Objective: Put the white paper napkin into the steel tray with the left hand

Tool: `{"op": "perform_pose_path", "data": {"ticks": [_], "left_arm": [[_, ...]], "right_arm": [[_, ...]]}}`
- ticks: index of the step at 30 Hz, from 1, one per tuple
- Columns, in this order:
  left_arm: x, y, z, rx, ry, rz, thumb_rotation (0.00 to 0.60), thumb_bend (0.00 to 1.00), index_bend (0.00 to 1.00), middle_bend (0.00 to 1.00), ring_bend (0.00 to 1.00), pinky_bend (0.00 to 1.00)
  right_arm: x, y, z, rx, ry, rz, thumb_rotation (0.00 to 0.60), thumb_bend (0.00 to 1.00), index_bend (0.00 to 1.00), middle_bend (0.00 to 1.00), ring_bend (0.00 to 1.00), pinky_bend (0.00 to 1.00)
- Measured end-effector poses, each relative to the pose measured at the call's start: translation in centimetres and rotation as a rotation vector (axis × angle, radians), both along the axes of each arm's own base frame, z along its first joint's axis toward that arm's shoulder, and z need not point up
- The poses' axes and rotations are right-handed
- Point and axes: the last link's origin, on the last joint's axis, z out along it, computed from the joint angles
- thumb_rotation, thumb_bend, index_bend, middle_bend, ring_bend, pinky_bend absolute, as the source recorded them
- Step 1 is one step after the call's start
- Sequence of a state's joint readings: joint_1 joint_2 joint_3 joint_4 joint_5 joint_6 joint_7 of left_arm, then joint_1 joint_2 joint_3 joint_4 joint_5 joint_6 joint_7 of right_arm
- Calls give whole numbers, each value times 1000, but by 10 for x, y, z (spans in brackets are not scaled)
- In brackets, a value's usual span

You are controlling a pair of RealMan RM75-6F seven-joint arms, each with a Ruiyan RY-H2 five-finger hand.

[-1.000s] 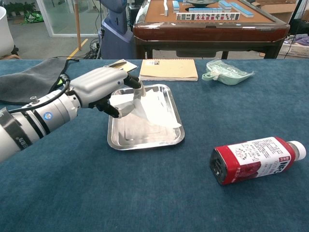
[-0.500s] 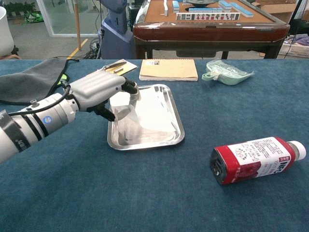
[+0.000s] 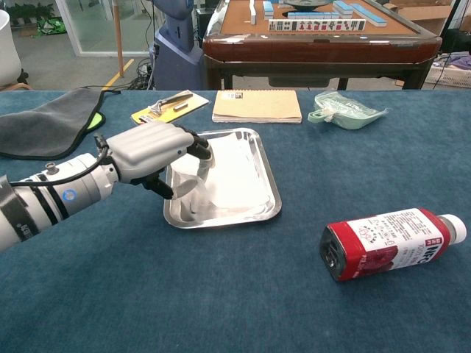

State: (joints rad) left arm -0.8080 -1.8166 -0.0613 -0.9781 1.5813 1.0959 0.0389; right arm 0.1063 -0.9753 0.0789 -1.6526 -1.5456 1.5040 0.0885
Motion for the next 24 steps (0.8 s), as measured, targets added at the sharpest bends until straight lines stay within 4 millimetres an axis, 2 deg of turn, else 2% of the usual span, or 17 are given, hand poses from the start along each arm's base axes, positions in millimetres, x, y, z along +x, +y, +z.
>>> {"op": "perform_pose_path", "data": {"ticks": [12, 14, 19, 20, 22, 24], "left_arm": [[-7, -4, 7, -22, 29, -20, 600, 433, 512, 313, 237, 208], [-9, -5, 9, -25, 33, -19, 600, 433, 484, 313, 237, 208], [-11, -3, 19, -8, 21, 6, 600, 405, 289, 311, 241, 216], [-11, -2, 24, -1, 8, 18, 600, 401, 279, 312, 252, 229], [-11, 1, 32, 15, -15, 39, 600, 395, 269, 366, 350, 324], [-9, 7, 44, 41, -39, 63, 600, 395, 269, 519, 509, 507]], "right_arm": [[3, -1, 0, 0, 5, 3, 600, 106, 165, 323, 224, 313], [4, -1, -1, 1, 6, 4, 600, 105, 165, 323, 224, 313], [6, -1, 0, -1, 7, 7, 600, 106, 165, 323, 223, 313], [6, -1, 0, -2, 7, 7, 600, 105, 165, 323, 223, 313], [6, -1, 0, 0, 7, 8, 600, 105, 166, 323, 223, 313], [7, -1, 0, 1, 6, 11, 600, 106, 165, 323, 223, 313]]}}
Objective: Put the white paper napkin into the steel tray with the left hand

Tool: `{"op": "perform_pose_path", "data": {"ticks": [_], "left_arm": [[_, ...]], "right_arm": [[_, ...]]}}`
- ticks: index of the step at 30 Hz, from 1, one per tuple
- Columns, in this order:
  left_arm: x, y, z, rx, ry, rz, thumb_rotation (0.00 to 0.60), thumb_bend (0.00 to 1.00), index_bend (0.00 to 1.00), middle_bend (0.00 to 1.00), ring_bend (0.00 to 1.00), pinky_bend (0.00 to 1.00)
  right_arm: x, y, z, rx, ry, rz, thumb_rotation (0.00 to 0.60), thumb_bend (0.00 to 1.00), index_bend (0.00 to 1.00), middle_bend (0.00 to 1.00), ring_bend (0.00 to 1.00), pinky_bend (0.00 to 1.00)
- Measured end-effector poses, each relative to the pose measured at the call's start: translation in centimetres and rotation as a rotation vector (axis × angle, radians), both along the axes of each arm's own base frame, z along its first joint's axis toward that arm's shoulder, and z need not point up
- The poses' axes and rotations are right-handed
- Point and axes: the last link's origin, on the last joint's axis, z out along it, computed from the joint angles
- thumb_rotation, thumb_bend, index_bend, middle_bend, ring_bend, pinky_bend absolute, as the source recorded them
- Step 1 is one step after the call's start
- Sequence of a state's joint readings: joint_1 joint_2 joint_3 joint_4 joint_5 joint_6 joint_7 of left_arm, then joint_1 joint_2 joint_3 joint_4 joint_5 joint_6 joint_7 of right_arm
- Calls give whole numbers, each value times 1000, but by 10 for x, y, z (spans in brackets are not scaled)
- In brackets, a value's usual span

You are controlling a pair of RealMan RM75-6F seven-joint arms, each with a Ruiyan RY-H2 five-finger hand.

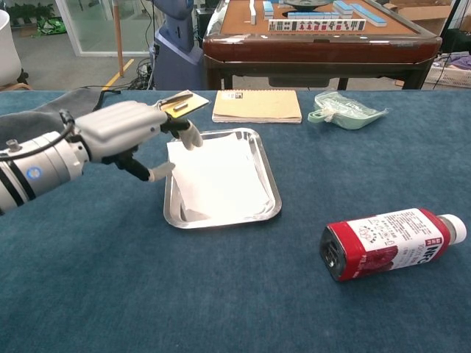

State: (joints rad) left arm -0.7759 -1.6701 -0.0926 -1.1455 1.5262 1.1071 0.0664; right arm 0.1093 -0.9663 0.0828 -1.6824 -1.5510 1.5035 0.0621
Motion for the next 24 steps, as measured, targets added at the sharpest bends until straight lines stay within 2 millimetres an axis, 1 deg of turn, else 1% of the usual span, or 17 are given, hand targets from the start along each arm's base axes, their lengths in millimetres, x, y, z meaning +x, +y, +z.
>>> {"op": "perform_pose_path", "data": {"ticks": [1, 3, 4, 6, 7, 9, 11, 12, 13, 16, 19, 24], "left_arm": [[1, 3, 5, 12, -8, 8, 600, 395, 269, 608, 586, 605], [2, 8, 14, 29, -14, 25, 600, 395, 265, 836, 811, 856], [2, 10, 16, 29, -12, 32, 600, 395, 262, 905, 891, 935], [4, 12, 18, 15, -4, 51, 600, 397, 257, 978, 976, 997], [5, 13, 19, 8, 5, 59, 599, 403, 253, 995, 994, 1000], [6, 15, 18, -11, 40, 75, 559, 423, 239, 1000, 1000, 1000], [7, 17, 17, -24, 86, 87, 460, 442, 225, 1000, 1000, 1000], [8, 18, 16, -28, 109, 93, 390, 451, 221, 1000, 1000, 1000], [9, 19, 15, -33, 131, 99, 306, 459, 219, 1000, 1000, 1000], [11, 21, 12, -50, 203, 126, 205, 467, 219, 1000, 1000, 1000], [13, 25, 8, -60, 268, 153, 139, 470, 219, 1000, 1000, 1000], [18, 30, 0, -75, 338, 195, 128, 471, 218, 1000, 1000, 1000]], "right_arm": [[0, 0, 0, 0, 0, 2, 600, 106, 165, 323, 223, 313], [1, 0, 0, 0, -1, 6, 600, 106, 165, 323, 223, 313], [1, 0, 0, 0, -1, 6, 600, 106, 165, 323, 224, 313], [1, 0, 0, 0, -2, 7, 600, 105, 165, 323, 224, 313], [1, 0, 0, 0, -2, 7, 600, 105, 165, 323, 224, 313], [2, 0, 0, 0, -2, 8, 600, 105, 165, 323, 224, 313], [2, 0, 0, 0, -4, 10, 600, 106, 165, 323, 223, 313], [2, 0, 0, -1, -4, 10, 600, 106, 165, 323, 223, 313], [2, 0, 0, -1, -4, 10, 600, 106, 165, 323, 224, 313], [1, 1, 1, -4, -5, 8, 600, 106, 165, 323, 223, 313], [1, 1, 1, -7, -6, 6, 600, 106, 165, 323, 224, 313], [-1, 2, 2, -10, -7, 0, 600, 106, 165, 323, 224, 313]]}}
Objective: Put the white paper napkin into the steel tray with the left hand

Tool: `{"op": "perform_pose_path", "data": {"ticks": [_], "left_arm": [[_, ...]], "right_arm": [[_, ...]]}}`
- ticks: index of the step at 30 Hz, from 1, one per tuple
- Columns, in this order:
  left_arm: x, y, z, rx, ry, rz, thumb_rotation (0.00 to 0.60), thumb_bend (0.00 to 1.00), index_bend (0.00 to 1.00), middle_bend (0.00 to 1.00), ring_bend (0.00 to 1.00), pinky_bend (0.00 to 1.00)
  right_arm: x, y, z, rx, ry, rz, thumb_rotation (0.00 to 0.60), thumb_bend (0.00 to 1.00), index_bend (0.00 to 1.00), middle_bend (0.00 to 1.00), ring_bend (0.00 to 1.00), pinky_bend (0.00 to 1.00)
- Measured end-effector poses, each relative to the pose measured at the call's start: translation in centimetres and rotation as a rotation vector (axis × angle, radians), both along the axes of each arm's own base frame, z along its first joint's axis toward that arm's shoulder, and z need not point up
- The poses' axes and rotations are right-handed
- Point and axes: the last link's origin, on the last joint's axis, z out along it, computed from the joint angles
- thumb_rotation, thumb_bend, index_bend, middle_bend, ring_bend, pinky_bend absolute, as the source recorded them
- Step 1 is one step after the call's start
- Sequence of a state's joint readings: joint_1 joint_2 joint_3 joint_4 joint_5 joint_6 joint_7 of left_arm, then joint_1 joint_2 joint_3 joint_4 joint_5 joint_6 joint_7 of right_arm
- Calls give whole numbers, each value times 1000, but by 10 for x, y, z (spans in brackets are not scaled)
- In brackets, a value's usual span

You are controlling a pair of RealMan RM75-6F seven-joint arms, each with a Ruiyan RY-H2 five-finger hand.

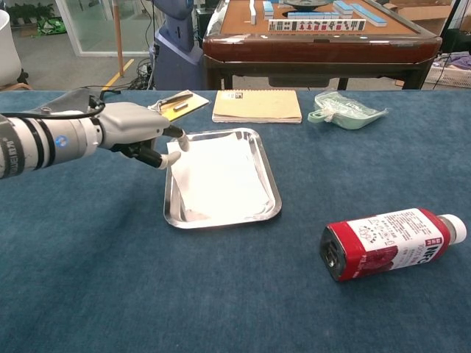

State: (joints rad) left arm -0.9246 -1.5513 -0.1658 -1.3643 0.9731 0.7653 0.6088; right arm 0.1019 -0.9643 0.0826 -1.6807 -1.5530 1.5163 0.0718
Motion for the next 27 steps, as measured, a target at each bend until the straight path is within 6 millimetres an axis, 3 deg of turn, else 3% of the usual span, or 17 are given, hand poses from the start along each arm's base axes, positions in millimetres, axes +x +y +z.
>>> {"op": "perform_pose_path", "data": {"ticks": [27], "left_arm": [[13, 9, -31, -3, 169, -3, 132, 469, 219, 1000, 1000, 1000]], "right_arm": [[-3, 2, 2, -10, -2, -9, 600, 106, 165, 323, 223, 313]]}}
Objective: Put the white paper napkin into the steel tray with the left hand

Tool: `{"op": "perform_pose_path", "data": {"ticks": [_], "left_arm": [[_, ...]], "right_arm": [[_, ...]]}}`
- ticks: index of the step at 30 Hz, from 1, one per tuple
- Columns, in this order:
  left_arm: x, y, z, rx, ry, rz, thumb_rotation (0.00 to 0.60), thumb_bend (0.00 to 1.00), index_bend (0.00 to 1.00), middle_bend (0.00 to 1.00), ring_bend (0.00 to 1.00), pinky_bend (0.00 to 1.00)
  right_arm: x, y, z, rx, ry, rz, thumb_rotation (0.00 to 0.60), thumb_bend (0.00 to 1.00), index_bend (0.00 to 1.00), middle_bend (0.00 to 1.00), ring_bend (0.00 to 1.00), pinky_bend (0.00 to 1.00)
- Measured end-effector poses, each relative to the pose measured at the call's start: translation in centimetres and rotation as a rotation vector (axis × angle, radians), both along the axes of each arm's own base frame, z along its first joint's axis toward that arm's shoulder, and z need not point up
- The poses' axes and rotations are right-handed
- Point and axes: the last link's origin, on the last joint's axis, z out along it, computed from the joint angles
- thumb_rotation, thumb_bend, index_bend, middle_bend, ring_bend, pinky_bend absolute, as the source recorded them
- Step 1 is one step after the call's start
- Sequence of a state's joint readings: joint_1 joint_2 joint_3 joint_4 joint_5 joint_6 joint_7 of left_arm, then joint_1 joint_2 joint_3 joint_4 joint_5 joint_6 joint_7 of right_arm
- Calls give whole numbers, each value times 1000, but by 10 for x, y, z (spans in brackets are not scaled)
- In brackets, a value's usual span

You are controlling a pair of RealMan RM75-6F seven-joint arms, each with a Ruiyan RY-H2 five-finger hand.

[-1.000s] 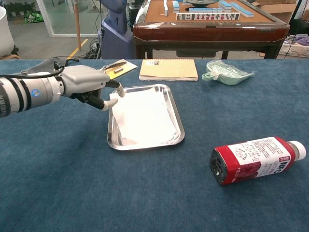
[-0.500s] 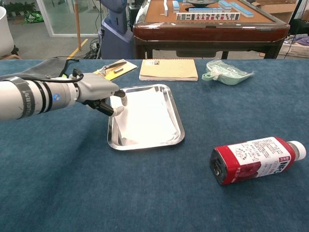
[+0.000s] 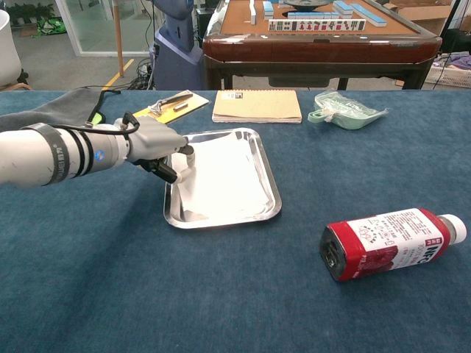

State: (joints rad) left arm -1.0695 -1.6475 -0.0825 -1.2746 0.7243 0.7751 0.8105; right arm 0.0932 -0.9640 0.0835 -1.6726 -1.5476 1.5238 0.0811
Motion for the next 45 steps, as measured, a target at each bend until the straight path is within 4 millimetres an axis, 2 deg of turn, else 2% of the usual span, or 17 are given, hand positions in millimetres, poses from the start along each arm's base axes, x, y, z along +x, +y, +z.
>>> {"op": "perform_pose_path", "data": {"ticks": [21, 27, 36, 38, 40, 45], "left_arm": [[15, -3, -14, -7, 11, -66, 143, 469, 218, 1000, 1000, 1000], [17, -1, -13, 9, 1, -67, 173, 469, 212, 1000, 1000, 1000], [18, 1, -3, 47, -33, -65, 183, 468, 200, 1000, 1000, 1000], [16, 1, 3, 65, -58, -57, 207, 467, 192, 1000, 999, 1000], [12, 0, 9, 74, -88, -34, 310, 464, 175, 981, 972, 1000], [-3, -5, 36, 118, -187, 46, 496, 462, 159, 868, 841, 1000]], "right_arm": [[0, 5, 5, -16, 4, -9, 600, 105, 165, 323, 224, 313], [-1, 5, 5, -17, 3, -9, 600, 106, 166, 323, 224, 313], [0, 5, 6, -20, 4, -4, 600, 105, 166, 323, 223, 313], [-1, 6, 7, -20, 5, -5, 600, 106, 166, 323, 223, 313], [-1, 6, 7, -18, 6, -6, 600, 105, 165, 323, 223, 313], [-2, 4, 6, 2, 17, -14, 600, 106, 165, 323, 223, 313]]}}
